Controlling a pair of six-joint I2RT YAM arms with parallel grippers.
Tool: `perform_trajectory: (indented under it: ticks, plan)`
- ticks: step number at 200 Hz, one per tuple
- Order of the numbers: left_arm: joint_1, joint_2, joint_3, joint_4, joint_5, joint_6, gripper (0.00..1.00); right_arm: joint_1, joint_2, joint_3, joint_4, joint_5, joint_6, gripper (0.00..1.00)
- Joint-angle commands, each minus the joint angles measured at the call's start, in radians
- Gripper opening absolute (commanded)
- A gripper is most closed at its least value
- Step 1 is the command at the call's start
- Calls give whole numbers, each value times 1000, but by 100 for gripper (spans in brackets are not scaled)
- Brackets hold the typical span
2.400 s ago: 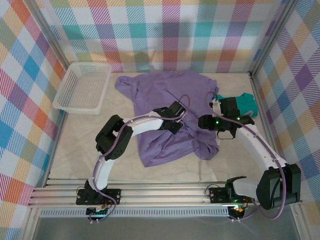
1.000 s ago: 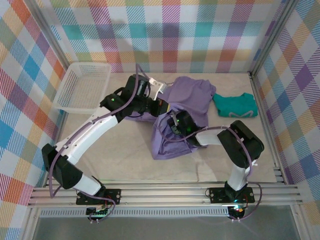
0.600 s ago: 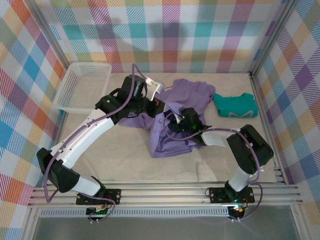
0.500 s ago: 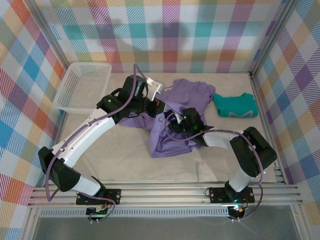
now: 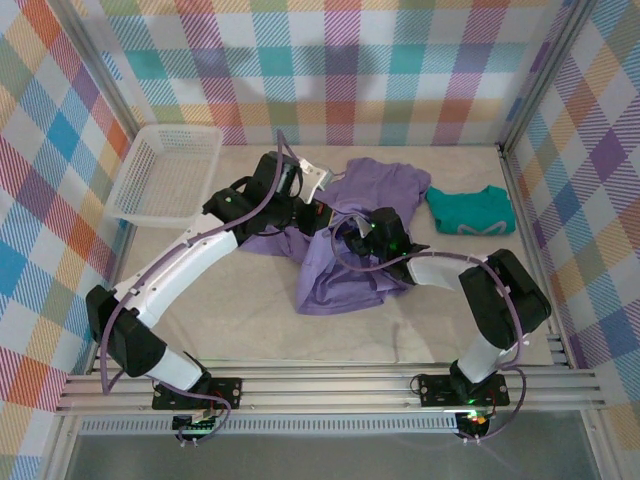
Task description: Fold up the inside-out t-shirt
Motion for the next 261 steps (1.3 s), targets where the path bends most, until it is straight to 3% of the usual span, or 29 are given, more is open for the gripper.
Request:
perform_trajectory:
  ticks: [1, 32, 56, 88, 161, 199, 261]
  plan:
    - [4, -3, 3, -14, -16, 18, 0, -19, 3, 24, -39, 65, -30, 47]
    - [5, -15, 2, 1, 7, 10, 0, -21, 54, 94, -86, 105, 2, 44]
    - [4, -22, 9, 36, 50, -21, 0, -10, 102, 81, 20, 79, 40, 42]
    - [4, -13, 27, 61, 128, -69, 0, 37, 147, 77, 142, 109, -37, 42]
    - [4, -66, 92, 117, 223, -188, 0, 82, 172, 93, 155, 123, -75, 40]
    - [4, -88, 90, 92, 256, -161, 0, 76, 175, 130, 97, 159, -62, 40]
    - [4, -141, 23, 121, 272, -83, 0, 26, 204, 258, -132, 105, 7, 41]
